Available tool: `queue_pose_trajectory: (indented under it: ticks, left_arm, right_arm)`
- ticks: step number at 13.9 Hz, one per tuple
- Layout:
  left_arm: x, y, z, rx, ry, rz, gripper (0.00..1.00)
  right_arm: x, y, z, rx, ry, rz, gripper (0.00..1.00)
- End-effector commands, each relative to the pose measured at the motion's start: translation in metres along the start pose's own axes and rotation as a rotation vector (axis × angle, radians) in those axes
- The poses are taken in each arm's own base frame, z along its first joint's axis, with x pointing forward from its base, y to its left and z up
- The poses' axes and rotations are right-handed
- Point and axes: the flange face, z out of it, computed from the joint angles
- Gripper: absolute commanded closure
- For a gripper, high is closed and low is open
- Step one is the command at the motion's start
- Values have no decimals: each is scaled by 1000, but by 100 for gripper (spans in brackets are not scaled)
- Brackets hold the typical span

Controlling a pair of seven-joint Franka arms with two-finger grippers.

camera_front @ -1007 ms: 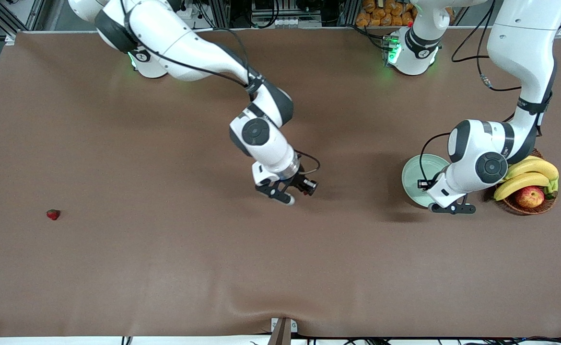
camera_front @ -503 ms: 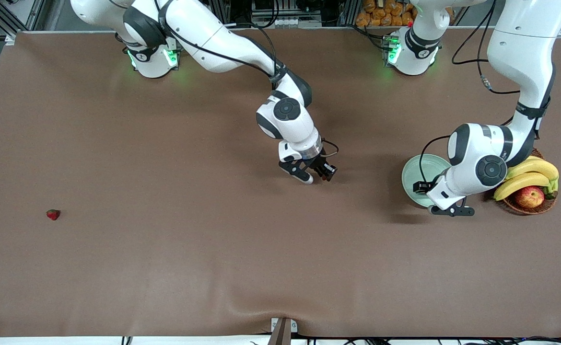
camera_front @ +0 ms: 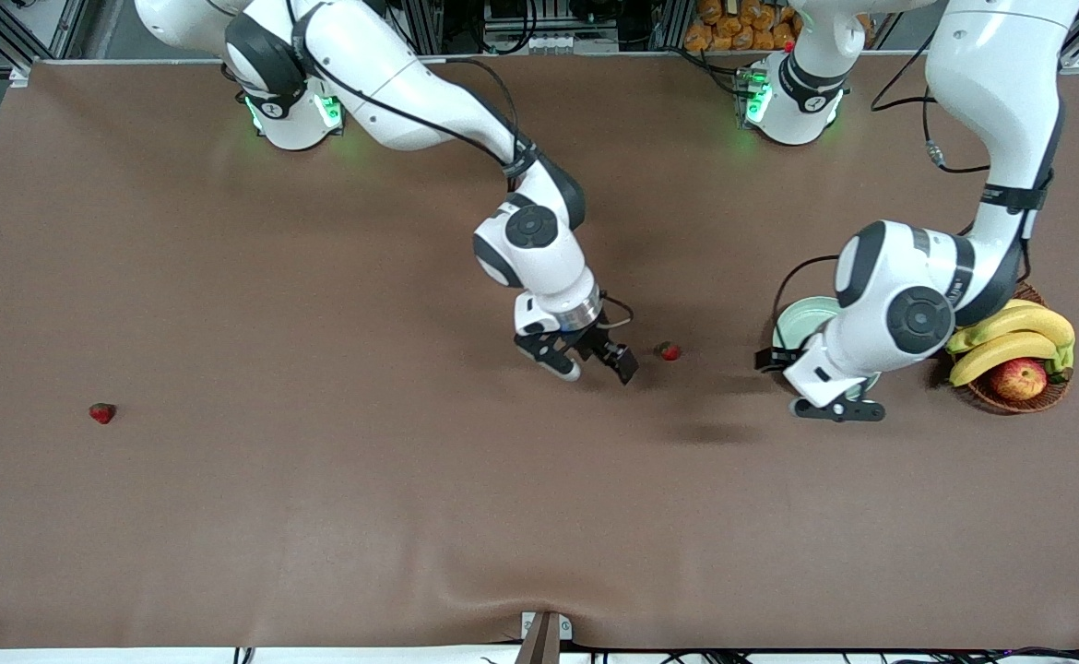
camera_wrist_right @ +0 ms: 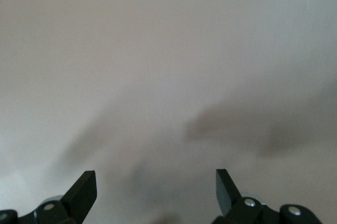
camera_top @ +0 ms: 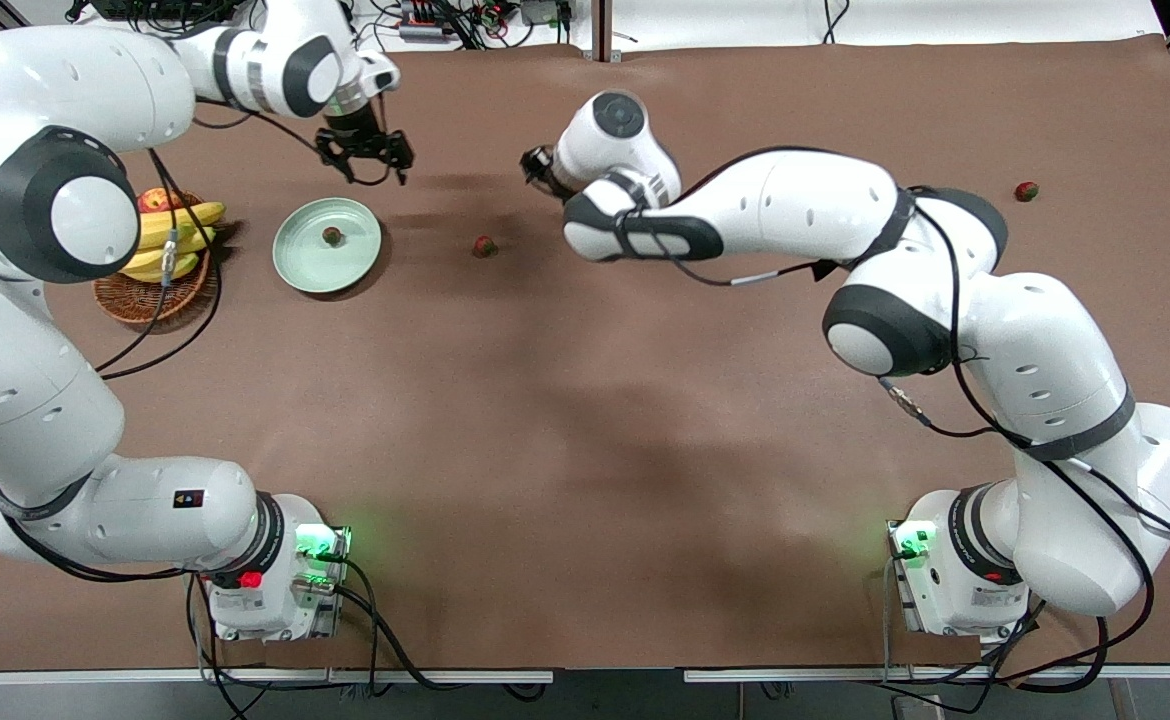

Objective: Collect all strawberries into plate

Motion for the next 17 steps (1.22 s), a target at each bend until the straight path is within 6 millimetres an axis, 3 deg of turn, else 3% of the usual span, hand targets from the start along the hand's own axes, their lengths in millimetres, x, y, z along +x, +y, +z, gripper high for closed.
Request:
queue_pose_trajectory:
  ticks: [1, 5, 8, 10, 13, 15, 17]
  left_arm:
    - [-10, 41, -9, -12, -5, -24, 0]
    - [-31, 116, 10, -31, -20, -62, 0]
    - [-38, 151, 40, -54, -8, -56, 0]
    - [-37, 156, 69, -74, -12, -54, 0]
    - [-36, 153, 96, -26, 8, 4, 2]
    - [-31, 147, 104, -26, 25, -15, 12]
    - [-35, 160, 107, -23, 32, -45, 24]
  right_arm:
    - [63, 1, -31, -95, 19, -83, 0]
    - [160, 40, -74, -288, -21, -232, 0]
    - [220, 77, -114, -357, -67, -342, 0]
    - [255, 106, -135, -416, -115, -407, 0]
    - [316, 169, -173, -462, -178, -517, 0]
    - [360, 216, -189, -474, -217, -543, 0]
    - [403, 258, -206, -477, -246, -554, 0]
